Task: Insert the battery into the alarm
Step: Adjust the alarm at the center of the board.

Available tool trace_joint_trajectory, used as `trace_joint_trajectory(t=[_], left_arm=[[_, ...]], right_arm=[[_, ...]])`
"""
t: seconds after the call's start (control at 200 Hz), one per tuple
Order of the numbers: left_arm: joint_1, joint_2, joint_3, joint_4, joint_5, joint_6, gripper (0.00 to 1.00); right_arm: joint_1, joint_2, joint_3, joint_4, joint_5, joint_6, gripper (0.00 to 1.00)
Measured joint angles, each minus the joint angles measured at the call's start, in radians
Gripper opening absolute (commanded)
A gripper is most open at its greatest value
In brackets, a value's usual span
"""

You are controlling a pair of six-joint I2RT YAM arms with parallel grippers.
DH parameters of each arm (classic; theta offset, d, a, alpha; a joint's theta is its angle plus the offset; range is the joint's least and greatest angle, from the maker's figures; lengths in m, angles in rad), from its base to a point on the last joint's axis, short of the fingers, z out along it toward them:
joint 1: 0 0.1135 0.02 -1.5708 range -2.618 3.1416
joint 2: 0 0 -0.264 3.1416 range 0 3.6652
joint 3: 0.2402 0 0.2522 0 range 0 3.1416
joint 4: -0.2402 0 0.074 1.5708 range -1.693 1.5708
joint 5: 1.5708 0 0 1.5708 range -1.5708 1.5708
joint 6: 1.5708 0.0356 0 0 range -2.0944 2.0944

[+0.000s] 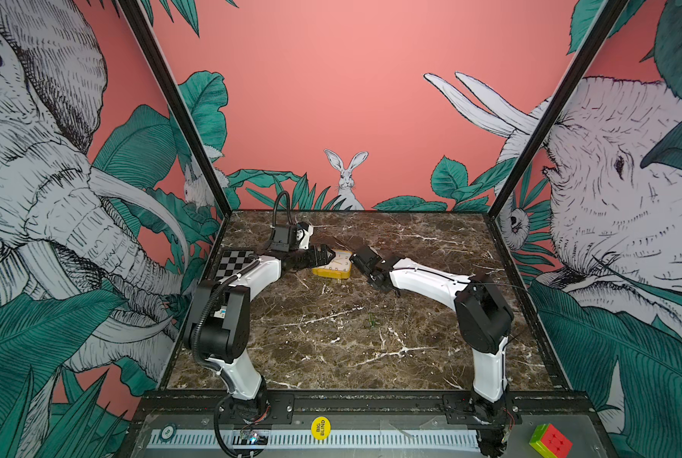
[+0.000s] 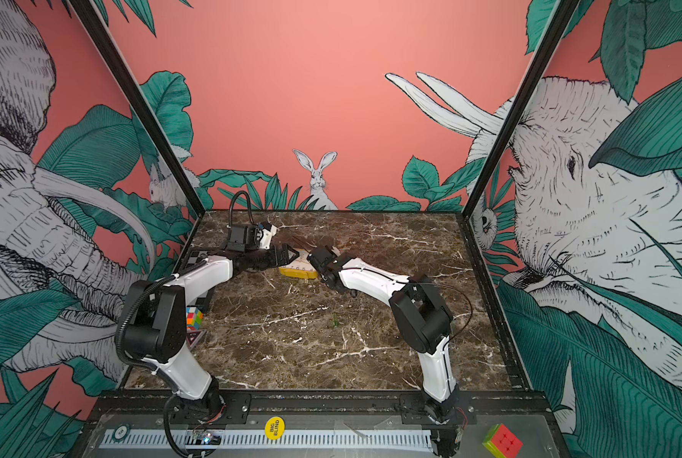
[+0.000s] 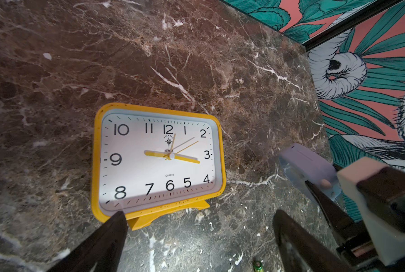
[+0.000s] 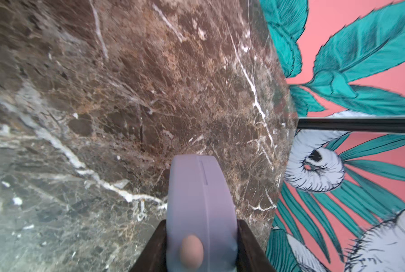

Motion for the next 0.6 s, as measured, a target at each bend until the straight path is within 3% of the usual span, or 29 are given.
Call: trace_joint_trajectory(t=[0.425,0.6], left_arm=[[0.000,-0.006,-0.016,-0.001,-0.017,0.000,0.98],[0.000,-0.008,-0.018,-0.001,-0.023,0.000,0.98]], right_arm=[[0.077,0.063,-0.006,0.104,0.029,-0.041,0.49],[0.090,0.066,-0.006,0.126,0.019,-0.048,0.65]])
